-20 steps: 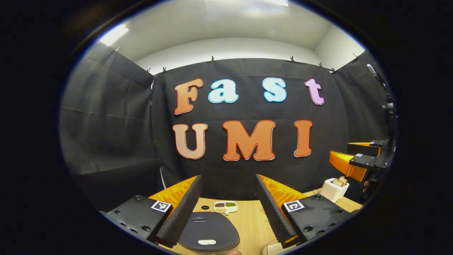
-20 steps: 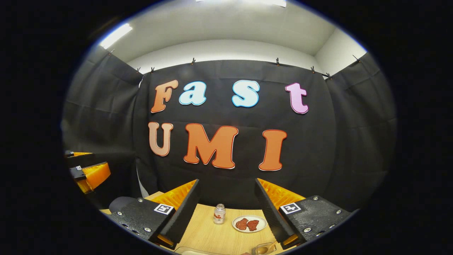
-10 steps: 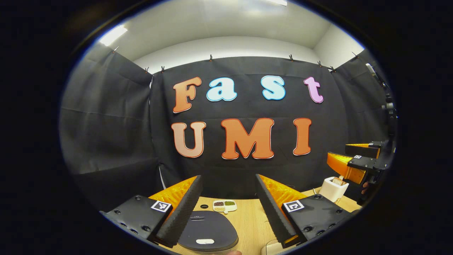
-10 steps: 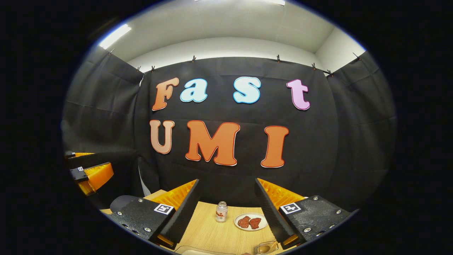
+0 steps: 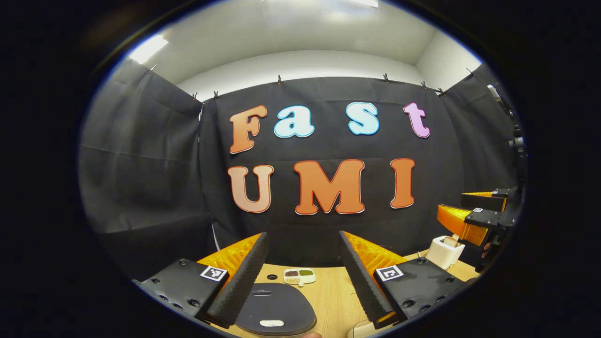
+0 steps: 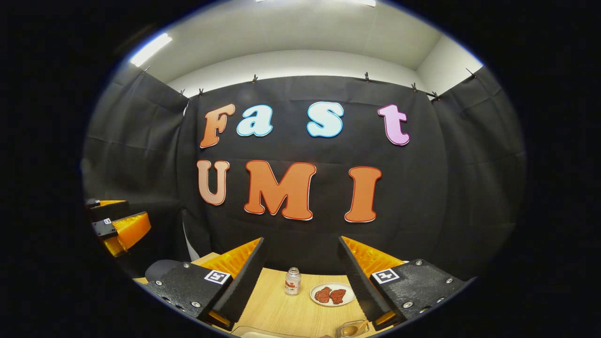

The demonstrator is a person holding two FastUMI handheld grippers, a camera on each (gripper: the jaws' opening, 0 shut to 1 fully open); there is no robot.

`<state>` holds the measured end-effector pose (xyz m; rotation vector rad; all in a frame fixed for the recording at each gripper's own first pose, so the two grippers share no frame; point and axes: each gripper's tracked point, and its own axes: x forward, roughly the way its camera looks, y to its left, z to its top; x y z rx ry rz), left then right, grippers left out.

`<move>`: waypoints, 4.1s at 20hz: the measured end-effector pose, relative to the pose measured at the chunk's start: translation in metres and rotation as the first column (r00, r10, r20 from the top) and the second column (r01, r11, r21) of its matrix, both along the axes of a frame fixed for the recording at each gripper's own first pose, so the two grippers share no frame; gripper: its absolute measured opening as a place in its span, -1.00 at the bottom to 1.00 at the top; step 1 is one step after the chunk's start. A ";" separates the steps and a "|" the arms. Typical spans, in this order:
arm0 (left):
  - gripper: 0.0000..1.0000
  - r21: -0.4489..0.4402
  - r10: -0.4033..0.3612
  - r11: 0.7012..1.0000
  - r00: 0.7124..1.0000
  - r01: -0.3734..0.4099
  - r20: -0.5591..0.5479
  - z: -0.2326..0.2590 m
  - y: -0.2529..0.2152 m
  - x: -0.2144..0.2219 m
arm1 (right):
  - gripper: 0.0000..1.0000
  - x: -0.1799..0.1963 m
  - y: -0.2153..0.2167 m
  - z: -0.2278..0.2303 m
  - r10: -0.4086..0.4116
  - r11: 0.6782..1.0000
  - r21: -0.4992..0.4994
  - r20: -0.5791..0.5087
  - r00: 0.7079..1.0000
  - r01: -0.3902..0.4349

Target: Close the left gripper, press the button to open the rice cooker; take a wooden spoon from the chopstick holder with the right hand, scoop a spoonful of rice and pour it into the rice cooker, then put the wooden spoon back into the chopstick holder.

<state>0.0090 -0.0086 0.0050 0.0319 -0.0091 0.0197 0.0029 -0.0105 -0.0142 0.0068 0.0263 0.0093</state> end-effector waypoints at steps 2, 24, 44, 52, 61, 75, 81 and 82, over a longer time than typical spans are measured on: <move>-0.86 0.012 0.014 1.000 1.000 -0.014 -0.006 0.000 0.000 0.001 | 0.88 0.000 -0.003 -0.001 -0.005 1.000 0.000 -0.002 1.000 0.005; -0.89 -0.079 0.157 0.969 0.833 -0.234 -0.531 -0.126 0.065 0.028 | 0.88 0.003 -0.015 -0.032 -0.015 1.000 -0.028 -0.072 0.997 0.013; -0.88 -0.350 -0.218 0.820 0.317 -0.453 -0.923 -0.292 0.061 -0.020 | 0.89 0.009 -0.050 -0.098 -0.082 0.997 -0.018 -0.232 0.969 0.080; -0.87 -0.226 -0.069 0.897 0.385 -0.380 -0.921 -0.296 0.056 -0.022 | 0.89 0.009 -0.037 -0.123 -0.053 0.998 0.003 -0.308 0.950 0.056; -0.89 -0.320 0.008 0.875 0.670 -0.364 -0.742 -0.251 0.054 -0.012 | 0.88 -0.008 -0.039 -0.151 -0.056 0.998 0.001 -0.384 0.922 0.061; -0.51 -0.126 0.170 0.968 0.937 -0.217 -0.305 -0.137 0.034 -0.016 | 0.89 -0.024 -0.096 -0.208 -0.142 0.989 -0.031 -0.489 0.861 0.146; 0.37 -0.025 0.209 0.975 0.956 -0.219 -0.205 -0.120 0.028 -0.036 | 0.88 -0.045 -0.138 -0.249 -0.200 0.978 -0.058 -0.552 0.809 0.202; 0.51 -0.013 0.201 0.978 0.962 -0.207 -0.186 -0.118 0.022 -0.038 | 0.87 -0.046 -0.141 -0.256 -0.198 0.978 -0.056 -0.562 0.803 0.202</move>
